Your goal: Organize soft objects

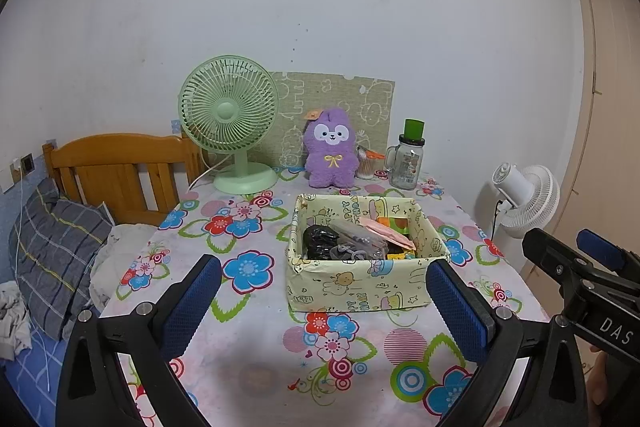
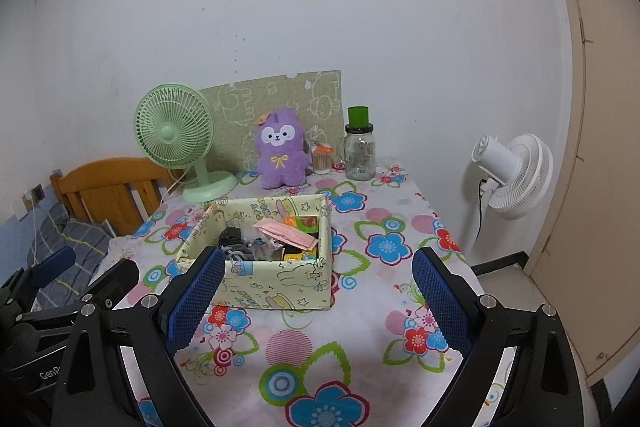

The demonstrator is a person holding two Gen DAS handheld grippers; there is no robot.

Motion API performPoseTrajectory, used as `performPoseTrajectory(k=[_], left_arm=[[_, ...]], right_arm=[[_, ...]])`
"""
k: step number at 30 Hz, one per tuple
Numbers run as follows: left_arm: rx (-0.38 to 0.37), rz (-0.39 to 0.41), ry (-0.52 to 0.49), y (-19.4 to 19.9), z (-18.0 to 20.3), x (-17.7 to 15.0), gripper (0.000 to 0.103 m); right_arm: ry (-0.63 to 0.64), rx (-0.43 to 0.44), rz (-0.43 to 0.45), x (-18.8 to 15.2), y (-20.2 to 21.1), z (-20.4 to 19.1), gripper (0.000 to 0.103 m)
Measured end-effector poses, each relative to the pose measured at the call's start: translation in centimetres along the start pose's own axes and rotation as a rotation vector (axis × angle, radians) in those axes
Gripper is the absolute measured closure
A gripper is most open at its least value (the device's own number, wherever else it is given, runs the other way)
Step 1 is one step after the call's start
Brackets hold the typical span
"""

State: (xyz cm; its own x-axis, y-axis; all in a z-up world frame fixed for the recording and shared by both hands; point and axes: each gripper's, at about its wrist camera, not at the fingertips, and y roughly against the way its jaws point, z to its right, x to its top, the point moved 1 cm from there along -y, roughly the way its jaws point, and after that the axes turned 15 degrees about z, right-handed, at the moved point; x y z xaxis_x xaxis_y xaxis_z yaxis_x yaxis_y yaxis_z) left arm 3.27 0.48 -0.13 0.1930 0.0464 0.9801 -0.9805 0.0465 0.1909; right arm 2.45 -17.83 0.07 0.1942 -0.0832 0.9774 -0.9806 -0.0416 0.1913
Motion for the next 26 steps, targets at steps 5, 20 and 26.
performPoseTrajectory(k=[5,20,26], left_arm=[[0.001,0.0,0.002,0.04,-0.07,0.03,0.0],[0.0,0.006,0.0,0.05,-0.06,0.1,0.0],[0.003,0.008,-0.002,0.06,-0.05,0.09,0.0]], right_arm=[[0.0,0.0,0.001,0.01,0.01,0.02,0.007],[-0.002,0.001,0.004,0.07,0.06,-0.04,0.007],[-0.006,-0.001,0.002,0.04,0.04,-0.05,0.007]])
